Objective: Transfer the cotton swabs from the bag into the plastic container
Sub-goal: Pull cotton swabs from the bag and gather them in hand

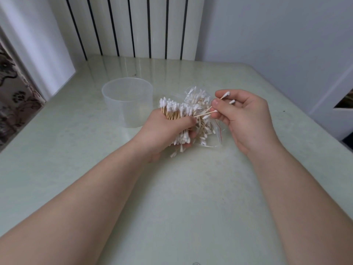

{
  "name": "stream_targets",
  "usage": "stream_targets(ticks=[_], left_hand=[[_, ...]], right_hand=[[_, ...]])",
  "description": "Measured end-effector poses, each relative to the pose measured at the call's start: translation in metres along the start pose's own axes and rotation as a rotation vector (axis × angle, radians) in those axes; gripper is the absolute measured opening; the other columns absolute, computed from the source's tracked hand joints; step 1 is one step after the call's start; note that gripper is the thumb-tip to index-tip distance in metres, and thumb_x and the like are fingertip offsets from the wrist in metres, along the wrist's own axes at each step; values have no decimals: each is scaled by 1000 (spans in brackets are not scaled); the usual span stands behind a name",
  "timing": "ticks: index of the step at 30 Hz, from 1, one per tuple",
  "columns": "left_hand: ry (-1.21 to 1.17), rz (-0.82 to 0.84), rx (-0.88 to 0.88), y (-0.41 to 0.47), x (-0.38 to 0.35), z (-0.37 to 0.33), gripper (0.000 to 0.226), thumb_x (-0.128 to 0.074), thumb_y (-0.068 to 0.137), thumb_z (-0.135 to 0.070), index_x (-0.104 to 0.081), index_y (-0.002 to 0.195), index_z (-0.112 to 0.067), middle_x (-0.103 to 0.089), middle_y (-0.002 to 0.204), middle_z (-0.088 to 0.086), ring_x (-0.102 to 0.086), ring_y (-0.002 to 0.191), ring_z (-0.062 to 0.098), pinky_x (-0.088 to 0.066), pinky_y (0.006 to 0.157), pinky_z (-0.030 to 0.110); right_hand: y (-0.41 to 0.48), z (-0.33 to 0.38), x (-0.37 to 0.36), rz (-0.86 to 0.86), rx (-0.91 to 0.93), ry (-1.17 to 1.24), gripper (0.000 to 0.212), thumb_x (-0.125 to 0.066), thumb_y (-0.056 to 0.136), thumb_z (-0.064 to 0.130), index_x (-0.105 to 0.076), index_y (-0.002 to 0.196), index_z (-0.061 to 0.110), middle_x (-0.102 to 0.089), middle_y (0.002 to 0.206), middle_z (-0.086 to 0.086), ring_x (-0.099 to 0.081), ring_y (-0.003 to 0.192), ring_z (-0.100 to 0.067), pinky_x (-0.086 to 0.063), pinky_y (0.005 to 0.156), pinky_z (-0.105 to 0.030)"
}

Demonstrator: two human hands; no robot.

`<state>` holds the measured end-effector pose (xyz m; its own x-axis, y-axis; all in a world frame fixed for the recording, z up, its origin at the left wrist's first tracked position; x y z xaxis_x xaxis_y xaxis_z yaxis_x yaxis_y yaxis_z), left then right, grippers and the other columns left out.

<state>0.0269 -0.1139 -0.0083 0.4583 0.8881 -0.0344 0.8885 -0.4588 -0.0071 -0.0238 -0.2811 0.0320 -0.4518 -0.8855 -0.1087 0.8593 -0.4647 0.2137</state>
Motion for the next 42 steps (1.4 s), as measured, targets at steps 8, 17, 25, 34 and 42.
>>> stream_targets(ticks=[8, 17, 25, 34, 42], left_hand=[[2, -66, 17, 1, 7, 4, 14, -71, 85, -5, -72, 71, -6, -69, 68, 19, -67, 65, 34, -56, 72, 61], [-153, -54, -4, 2, 5, 1, 19, -71, 90, -7, -73, 107, 1, -76, 107, 18, -73, 105, 34, -56, 96, 57], [-187, 190, -63, -6, -19, -7, 17, -56, 97, 5, -65, 111, 2, -65, 93, 16, -64, 82, 31, -58, 65, 36], [-125, 183, -60, -4, -19, -7, 12, -56, 93, 10, -64, 101, 6, -58, 80, 19, -54, 58, 21, -48, 52, 29], [-212, 251, 128, -6, -21, 7, 12, -59, 95, 4, -65, 87, -2, -65, 76, 12, -60, 60, 15, -57, 58, 25]], right_hand=[[8, 13, 27, -147, 79, -90, 18, -73, 84, -4, -73, 92, 12, -70, 86, -10, -68, 64, -17, -57, 70, -26], [-6, 10, -7, 111, 98, -235, 24, -73, 84, -5, -72, 100, 13, -71, 72, -8, -69, 59, -17, -57, 68, -25], [-8, -1, -17, 180, 20, -125, 16, -69, 89, -1, -73, 94, 14, -71, 70, -6, -65, 60, -18, -57, 69, -32], [-7, -7, -18, 131, 31, -219, 20, -65, 93, 1, -72, 101, 17, -70, 69, -2, -65, 57, -13, -54, 63, -26], [-8, -10, -22, 196, 77, -466, 22, -54, 103, 25, -72, 116, 26, -75, 100, 14, -65, 75, 6, -53, 76, -21]])
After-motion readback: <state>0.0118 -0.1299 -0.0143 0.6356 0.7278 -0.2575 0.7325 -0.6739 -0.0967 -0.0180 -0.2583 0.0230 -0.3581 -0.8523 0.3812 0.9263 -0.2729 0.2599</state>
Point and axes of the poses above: each hand's wrist, its own y-axis towards the middle knuckle, its own x-axis out of the back of the hand, z = x × y, the point moved 7 cm from there along y, towards the middle knuckle
